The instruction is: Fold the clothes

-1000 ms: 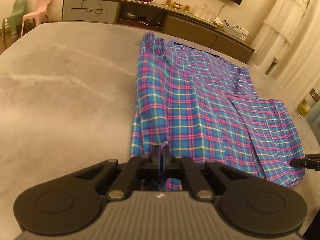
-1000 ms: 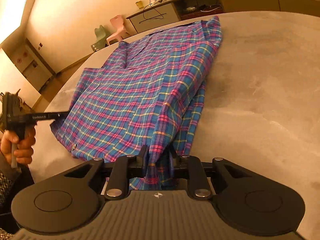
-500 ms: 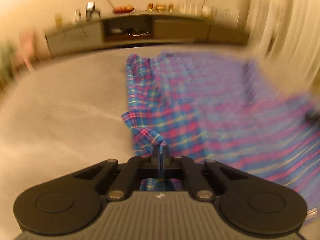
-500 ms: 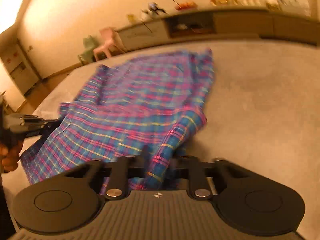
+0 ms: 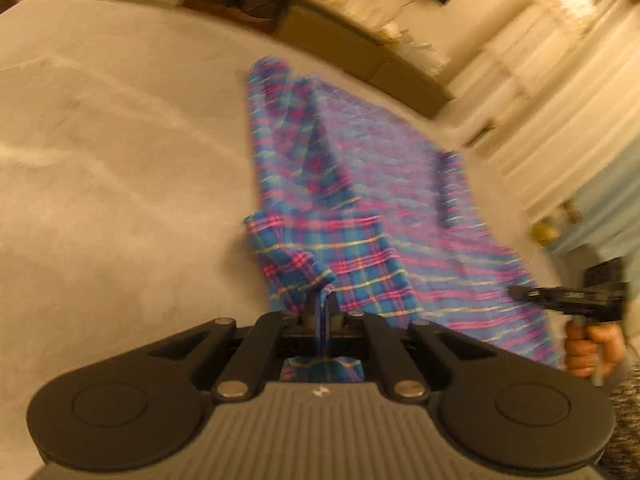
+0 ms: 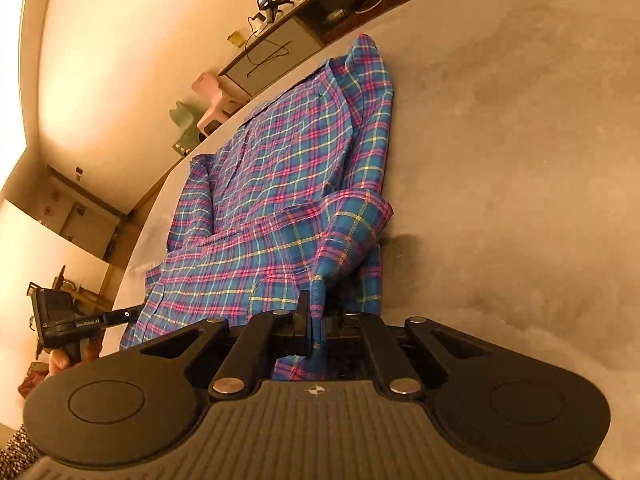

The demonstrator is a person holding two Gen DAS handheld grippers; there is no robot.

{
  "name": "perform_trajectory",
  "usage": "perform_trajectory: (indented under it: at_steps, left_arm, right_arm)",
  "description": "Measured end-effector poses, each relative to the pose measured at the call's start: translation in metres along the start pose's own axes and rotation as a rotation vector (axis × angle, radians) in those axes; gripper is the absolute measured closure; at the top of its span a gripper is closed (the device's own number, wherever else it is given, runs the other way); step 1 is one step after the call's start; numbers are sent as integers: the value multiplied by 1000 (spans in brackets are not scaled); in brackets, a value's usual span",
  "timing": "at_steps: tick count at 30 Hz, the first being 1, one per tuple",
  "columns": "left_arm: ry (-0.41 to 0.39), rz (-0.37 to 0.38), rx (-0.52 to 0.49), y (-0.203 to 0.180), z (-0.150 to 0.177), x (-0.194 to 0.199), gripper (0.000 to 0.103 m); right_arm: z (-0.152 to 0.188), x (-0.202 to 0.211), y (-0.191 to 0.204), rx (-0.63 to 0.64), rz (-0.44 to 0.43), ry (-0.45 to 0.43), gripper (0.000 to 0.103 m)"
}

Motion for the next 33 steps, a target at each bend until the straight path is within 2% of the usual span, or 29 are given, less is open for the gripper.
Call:
perform_trajectory:
  at_steps: [1, 2, 4, 6, 7, 8, 9, 12, 14, 16, 17, 19, 20, 21, 22, 23, 25, 26, 27, 29, 31, 32, 33]
  left_arm:
    - [-10, 20, -20, -3, -5, -1, 101]
    - [-8, 12, -38, -4, -7, -2, 99]
    - [4, -23, -48, -3, -6, -9, 94]
    - [5, -46, -57, -5, -6, -14, 79]
    - [4, -62, -63, -8, -6, -18, 80]
    - [-6, -58, -72, -13, -7, -16, 88]
    - [-20, -47, -78, -18, -6, -14, 102]
    - [-119, 89, 1, -16, -5, 8, 102]
    - [-82, 90, 148, 16, 2, -2, 102]
    - [-43, 50, 198, 35, 13, -9, 101]
    - [-42, 21, 179, 33, 14, -7, 100]
    - [-38, -38, 141, 30, 15, -2, 89]
    - [-38, -71, 120, 29, 16, 1, 85]
    - [-52, -127, 94, 27, 14, 10, 77]
    - [-82, -207, 72, 25, 11, 23, 68]
    - [-114, -282, 44, 21, 7, 37, 67]
    - [-184, -380, -65, -1, -1, 62, 69]
    - [-196, -368, -124, -17, -2, 65, 69]
    - [-164, -338, -165, -31, 5, 56, 70]
    - [-97, -287, -238, -53, 19, 37, 79]
    - [-2, -330, -221, -41, 39, 13, 89]
    - [35, -350, -214, -36, 48, 4, 94]
    - [30, -364, -213, -32, 47, 5, 98]
  right_arm:
    - [0, 3, 5, -2, -15, -13, 101]
    - [-3, 6, 11, -3, -41, -26, 101]
    - [-4, 10, 14, 18, -39, -40, 101]
    - [-3, 8, 8, 16, -16, -31, 101]
    - [-2, 5, 7, 17, -5, -26, 101]
    - [-2, 6, 8, 19, -10, -27, 101]
    - [-1, 7, 10, 21, -18, -30, 101]
    - [-2, 14, 8, 3, -53, -35, 101]
    - [-2, 16, 1, -11, -49, -29, 101]
    - [1, 13, -7, -9, -18, -15, 100]
    - [2, 10, -8, -3, -11, -10, 101]
    - [2, 8, -8, 9, 6, -14, 99]
    - [1, 10, -7, 15, 17, -25, 91]
    - [-1, 12, -6, 21, 28, -36, 86]
    - [-5, 19, -5, 40, 54, -71, 72]
    - [-8, 29, -2, 70, 78, -117, 62]
    - [-10, 47, 7, 132, 100, -193, 62]
    - [-5, 50, 15, 161, 76, -193, 62]
    - [0, 52, 23, 190, 50, -189, 62]
    - [13, 47, 35, 249, 20, -153, 63]
    - [25, 31, 32, 288, 48, -90, 66]
    - [28, 23, 25, 293, 80, -66, 71]
    - [32, 15, 19, 297, 113, -42, 80]
Point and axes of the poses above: each gripper's, at about its wrist camera, not at the fingertips, and x roughly against the way its jaws point, y to its left, z to its underside, the point moved 10 cm from there along -x, roughly the way its jaws point, and after that the axes turned 10 degrees about -x, right-handed, at the moved point
